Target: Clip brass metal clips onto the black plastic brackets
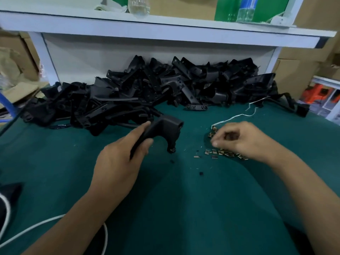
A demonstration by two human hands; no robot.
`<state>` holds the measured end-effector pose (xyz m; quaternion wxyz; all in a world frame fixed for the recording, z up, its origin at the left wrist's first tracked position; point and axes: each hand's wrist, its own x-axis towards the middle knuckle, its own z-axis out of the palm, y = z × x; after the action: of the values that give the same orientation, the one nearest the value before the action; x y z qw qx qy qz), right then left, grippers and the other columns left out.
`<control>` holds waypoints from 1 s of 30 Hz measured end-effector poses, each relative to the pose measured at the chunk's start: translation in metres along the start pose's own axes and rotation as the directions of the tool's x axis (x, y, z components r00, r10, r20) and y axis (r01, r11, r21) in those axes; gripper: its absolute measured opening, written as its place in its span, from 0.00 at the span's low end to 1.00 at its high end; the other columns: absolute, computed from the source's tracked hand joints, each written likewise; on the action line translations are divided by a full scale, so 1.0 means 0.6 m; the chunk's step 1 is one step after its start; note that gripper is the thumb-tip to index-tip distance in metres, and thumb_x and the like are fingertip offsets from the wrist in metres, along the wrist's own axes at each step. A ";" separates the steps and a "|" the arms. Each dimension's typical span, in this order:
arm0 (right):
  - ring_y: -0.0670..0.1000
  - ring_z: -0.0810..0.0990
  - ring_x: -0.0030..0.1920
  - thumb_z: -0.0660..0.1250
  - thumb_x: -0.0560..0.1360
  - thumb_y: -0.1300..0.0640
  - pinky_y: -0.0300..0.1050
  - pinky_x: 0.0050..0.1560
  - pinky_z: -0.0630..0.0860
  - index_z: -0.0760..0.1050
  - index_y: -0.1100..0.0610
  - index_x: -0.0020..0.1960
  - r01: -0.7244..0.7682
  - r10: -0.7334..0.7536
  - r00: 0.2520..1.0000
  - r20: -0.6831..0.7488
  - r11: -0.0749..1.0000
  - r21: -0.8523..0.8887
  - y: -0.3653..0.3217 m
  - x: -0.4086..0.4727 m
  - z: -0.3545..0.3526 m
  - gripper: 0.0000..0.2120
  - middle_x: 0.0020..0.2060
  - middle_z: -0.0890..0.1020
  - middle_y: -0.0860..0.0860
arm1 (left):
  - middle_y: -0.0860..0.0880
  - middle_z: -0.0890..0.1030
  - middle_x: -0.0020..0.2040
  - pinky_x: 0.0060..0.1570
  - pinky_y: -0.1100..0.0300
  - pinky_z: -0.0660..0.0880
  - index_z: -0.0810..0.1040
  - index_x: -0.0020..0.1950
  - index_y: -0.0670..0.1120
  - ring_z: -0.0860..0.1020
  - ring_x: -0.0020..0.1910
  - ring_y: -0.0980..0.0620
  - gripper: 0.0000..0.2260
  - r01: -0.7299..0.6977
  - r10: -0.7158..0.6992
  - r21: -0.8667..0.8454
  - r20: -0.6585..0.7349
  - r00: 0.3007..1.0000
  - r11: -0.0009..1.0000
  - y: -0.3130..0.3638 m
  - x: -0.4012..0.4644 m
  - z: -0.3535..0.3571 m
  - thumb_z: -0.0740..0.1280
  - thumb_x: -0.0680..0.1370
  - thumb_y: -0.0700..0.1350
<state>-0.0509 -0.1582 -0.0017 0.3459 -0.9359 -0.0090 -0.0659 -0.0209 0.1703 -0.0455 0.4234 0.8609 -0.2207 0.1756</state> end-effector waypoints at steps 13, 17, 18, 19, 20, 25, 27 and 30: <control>0.42 0.80 0.43 0.80 0.72 0.52 0.45 0.47 0.77 0.79 0.43 0.42 -0.002 0.029 0.995 0.093 0.960 -0.281 -0.005 0.012 0.032 0.10 0.41 0.83 0.41 | 0.56 0.79 0.39 0.35 0.54 0.75 0.73 0.60 0.61 0.76 0.36 0.58 0.09 0.095 -0.090 0.185 -0.037 0.995 0.978 -0.021 0.009 -0.013 0.63 0.81 0.59; 0.43 0.80 0.40 0.79 0.74 0.55 0.34 0.42 0.75 0.80 0.45 0.42 0.054 -0.038 0.996 0.082 0.978 -0.203 -0.011 0.011 0.032 0.10 0.39 0.84 0.40 | 0.61 0.83 0.42 0.30 0.57 0.75 0.71 0.61 0.66 0.78 0.33 0.57 0.09 0.066 -0.065 0.084 -0.020 0.998 0.994 -0.019 0.006 -0.016 0.64 0.82 0.57; 0.45 0.80 0.41 0.78 0.75 0.57 0.36 0.43 0.76 0.80 0.45 0.44 0.072 -0.067 0.997 0.040 0.991 -0.114 -0.016 0.010 0.034 0.10 0.40 0.83 0.43 | 0.61 0.83 0.42 0.34 0.58 0.74 0.71 0.62 0.65 0.78 0.36 0.58 0.10 0.057 -0.057 0.112 -0.003 0.998 0.992 -0.018 0.007 -0.015 0.63 0.82 0.58; 0.48 0.80 0.42 0.77 0.76 0.59 0.39 0.46 0.77 0.82 0.45 0.48 0.091 -0.091 0.996 -0.010 0.996 0.015 -0.021 0.010 0.038 0.10 0.41 0.83 0.45 | 0.60 0.83 0.42 0.38 0.58 0.74 0.72 0.64 0.64 0.78 0.38 0.58 0.11 0.046 -0.050 0.155 0.020 0.999 0.987 -0.019 0.007 -0.014 0.62 0.81 0.58; 0.52 0.81 0.44 0.75 0.77 0.61 0.43 0.49 0.78 0.83 0.46 0.51 0.116 -0.108 0.992 -0.057 0.983 0.144 -0.027 0.009 0.045 0.10 0.42 0.83 0.48 | 0.59 0.82 0.43 0.40 0.57 0.74 0.72 0.65 0.64 0.77 0.40 0.58 0.13 0.038 -0.045 0.194 0.032 0.998 0.980 -0.020 0.008 -0.013 0.61 0.81 0.59; 0.53 0.87 0.45 0.68 0.81 0.68 0.42 0.51 0.83 0.80 0.65 0.54 0.111 -0.048 0.991 -0.123 0.805 0.583 -0.063 0.007 0.093 0.04 0.44 0.87 0.57 | 0.62 0.82 0.43 0.35 0.60 0.72 0.72 0.65 0.67 0.78 0.38 0.60 0.11 0.078 -0.082 0.101 0.036 0.996 0.992 -0.028 0.007 -0.010 0.62 0.83 0.56; 0.58 0.88 0.49 0.67 0.81 0.68 0.47 0.52 0.85 0.76 0.69 0.56 0.072 -0.004 0.995 -0.099 0.712 0.699 -0.073 0.005 0.107 0.05 0.47 0.87 0.61 | 0.63 0.82 0.44 0.36 0.57 0.76 0.73 0.66 0.67 0.80 0.38 0.59 0.12 0.102 -0.104 0.034 0.056 0.993 0.994 -0.031 0.008 -0.010 0.63 0.84 0.55; 0.64 0.87 0.52 0.66 0.82 0.68 0.51 0.53 0.85 0.74 0.67 0.56 0.037 0.041 0.997 -0.071 0.550 0.834 -0.086 0.001 0.120 0.05 0.49 0.86 0.66 | 0.60 0.84 0.43 0.37 0.58 0.79 0.75 0.66 0.67 0.80 0.35 0.56 0.13 0.107 -0.101 -0.069 0.074 0.992 0.992 -0.032 0.008 -0.010 0.63 0.84 0.53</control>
<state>-0.0452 -0.0727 -0.0224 0.7487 -0.6561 -0.0238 -0.0918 -0.0076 0.1844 -0.0524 0.4551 0.8609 -0.1967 0.1146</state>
